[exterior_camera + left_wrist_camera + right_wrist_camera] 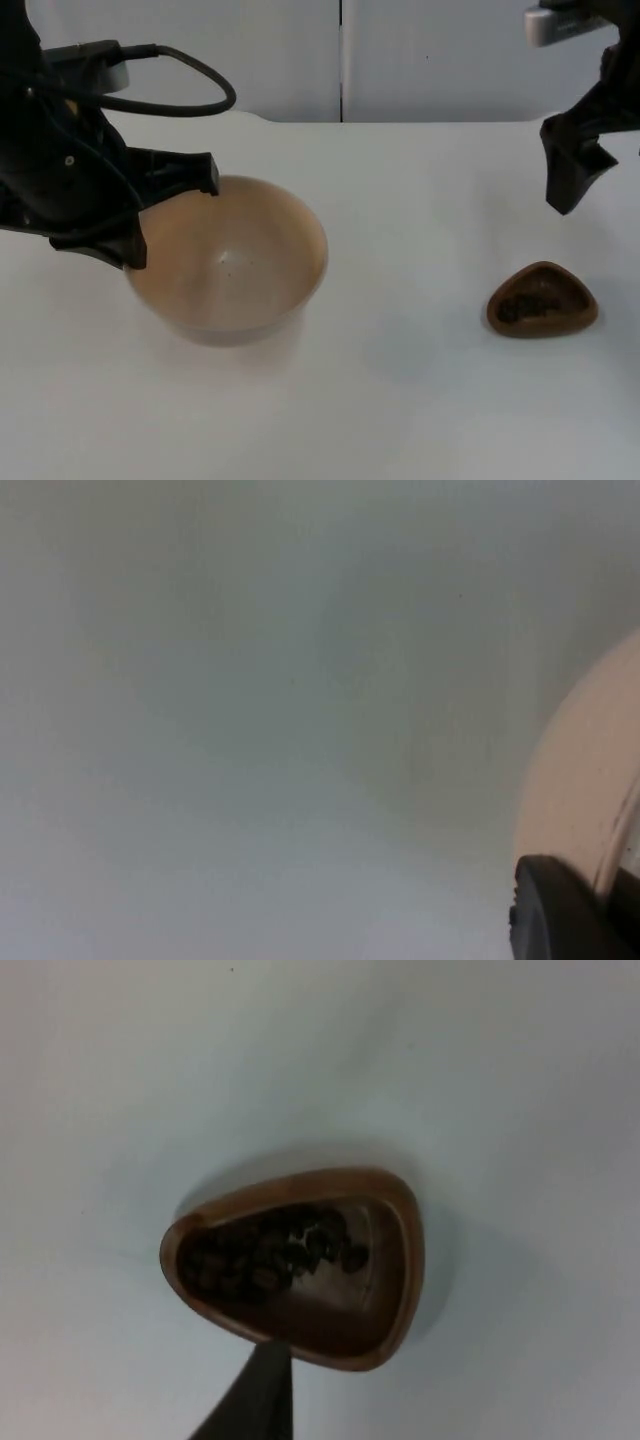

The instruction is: Pick up the bowl with the left hand and pour the coffee beans from the cup into the bowl with the right hand.

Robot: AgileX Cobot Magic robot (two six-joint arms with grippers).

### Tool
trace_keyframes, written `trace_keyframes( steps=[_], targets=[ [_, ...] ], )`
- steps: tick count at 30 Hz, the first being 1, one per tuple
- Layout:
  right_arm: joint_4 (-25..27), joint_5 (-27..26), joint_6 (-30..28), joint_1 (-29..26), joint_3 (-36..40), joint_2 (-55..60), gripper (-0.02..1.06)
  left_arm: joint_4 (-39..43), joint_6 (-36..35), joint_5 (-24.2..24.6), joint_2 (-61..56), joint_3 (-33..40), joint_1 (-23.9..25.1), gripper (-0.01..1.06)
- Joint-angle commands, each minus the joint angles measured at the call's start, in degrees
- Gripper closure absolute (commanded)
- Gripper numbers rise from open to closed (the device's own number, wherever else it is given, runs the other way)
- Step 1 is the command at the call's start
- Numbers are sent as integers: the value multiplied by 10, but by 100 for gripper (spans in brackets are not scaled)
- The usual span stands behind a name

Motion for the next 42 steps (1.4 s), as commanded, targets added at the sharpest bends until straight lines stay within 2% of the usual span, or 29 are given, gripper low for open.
trace_keyframes(
  steps=[1, 10, 14, 19, 23, 28, 42],
  targets=[
    [3, -9, -6, 4, -6, 6, -1, -3, -7, -4, 0, 2, 1, 105],
    [30, -55, -3, 4, 3, 26, -1, -4, -7, -6, 0, 2, 1, 105],
    [20, -70, 0, 2, 30, 26, -1, 0, -7, -7, 0, 2, 1, 105],
    [10, -127, 0, 2, 92, 26, -1, 0, -7, -7, 0, 2, 1, 105],
    [14, -150, 15, -11, 117, 26, -1, 0, -7, -7, 0, 2, 1, 105],
    [17, -164, 43, -44, 134, 26, -1, 0, -7, -7, 0, 2, 1, 105],
    [2, -201, 51, -29, 133, 45, -1, -2, -7, -8, 0, 2, 1, 105]
  ],
)
